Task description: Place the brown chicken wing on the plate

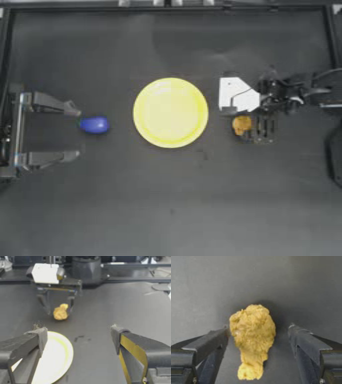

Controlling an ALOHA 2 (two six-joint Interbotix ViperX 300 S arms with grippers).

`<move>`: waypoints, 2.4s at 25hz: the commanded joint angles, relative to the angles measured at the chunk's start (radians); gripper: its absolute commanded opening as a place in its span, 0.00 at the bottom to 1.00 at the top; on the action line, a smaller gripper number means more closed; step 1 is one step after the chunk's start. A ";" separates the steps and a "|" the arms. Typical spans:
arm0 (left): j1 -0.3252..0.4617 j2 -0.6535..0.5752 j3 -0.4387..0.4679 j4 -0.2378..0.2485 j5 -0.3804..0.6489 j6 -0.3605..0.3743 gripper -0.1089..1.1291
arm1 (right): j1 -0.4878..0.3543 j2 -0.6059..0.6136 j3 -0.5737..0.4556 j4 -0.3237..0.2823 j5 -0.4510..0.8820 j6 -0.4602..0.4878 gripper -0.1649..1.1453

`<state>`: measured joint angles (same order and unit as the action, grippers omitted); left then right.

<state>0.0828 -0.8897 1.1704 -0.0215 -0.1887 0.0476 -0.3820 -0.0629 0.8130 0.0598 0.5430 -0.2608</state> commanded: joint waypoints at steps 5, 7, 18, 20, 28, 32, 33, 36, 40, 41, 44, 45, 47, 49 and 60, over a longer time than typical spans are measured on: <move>0.002 0.014 -0.018 0.000 -0.005 -0.002 0.92 | 0.011 0.026 -0.046 0.000 0.048 0.000 0.61; 0.002 0.014 -0.018 0.000 -0.005 -0.003 0.92 | 0.011 0.026 -0.061 0.006 0.077 -0.002 0.43; 0.006 0.015 -0.014 0.000 -0.005 -0.002 0.92 | 0.012 0.006 -0.222 0.067 0.227 -0.048 0.26; 0.008 0.015 -0.012 0.000 -0.005 -0.002 0.92 | 0.012 0.009 -0.264 0.095 0.245 -0.078 0.26; 0.012 0.015 -0.008 -0.002 -0.005 -0.002 0.92 | 0.009 0.077 -0.446 0.106 0.305 -0.144 0.26; 0.012 0.015 -0.006 0.000 -0.005 0.000 0.92 | 0.006 0.152 -0.557 0.110 0.347 -0.181 0.26; 0.012 0.015 -0.006 0.000 -0.003 0.000 0.92 | 0.006 0.170 -0.584 0.114 0.354 -0.190 0.26; 0.012 0.015 -0.002 -0.002 -0.005 -0.002 0.92 | 0.005 0.227 -0.660 0.114 0.371 -0.207 0.26; 0.012 0.015 0.002 0.000 -0.005 -0.002 0.92 | 0.003 0.298 -0.739 0.117 0.373 -0.227 0.26; 0.012 0.015 0.002 0.000 -0.005 0.000 0.92 | 0.003 0.313 -0.753 0.123 0.373 -0.233 0.26; 0.018 0.015 0.002 0.000 -0.005 0.000 0.92 | 0.003 0.353 -0.778 0.149 0.373 -0.245 0.26; 0.020 0.015 0.003 0.000 -0.005 0.000 0.92 | 0.003 0.365 -0.784 0.158 0.373 -0.252 0.26; 0.021 0.014 0.006 0.000 -0.003 0.000 0.92 | 0.003 0.387 -0.792 0.170 0.373 -0.259 0.26; 0.021 0.014 0.009 -0.002 -0.005 0.000 0.92 | 0.000 0.403 -0.798 0.175 0.373 -0.267 0.26; 0.021 0.009 0.015 0.000 -0.005 -0.003 0.92 | -0.008 0.436 -0.815 0.184 0.354 -0.282 0.31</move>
<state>0.1028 -0.8897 1.1965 -0.0215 -0.1887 0.0460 -0.3881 0.3942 0.0291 0.2347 0.9020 -0.5415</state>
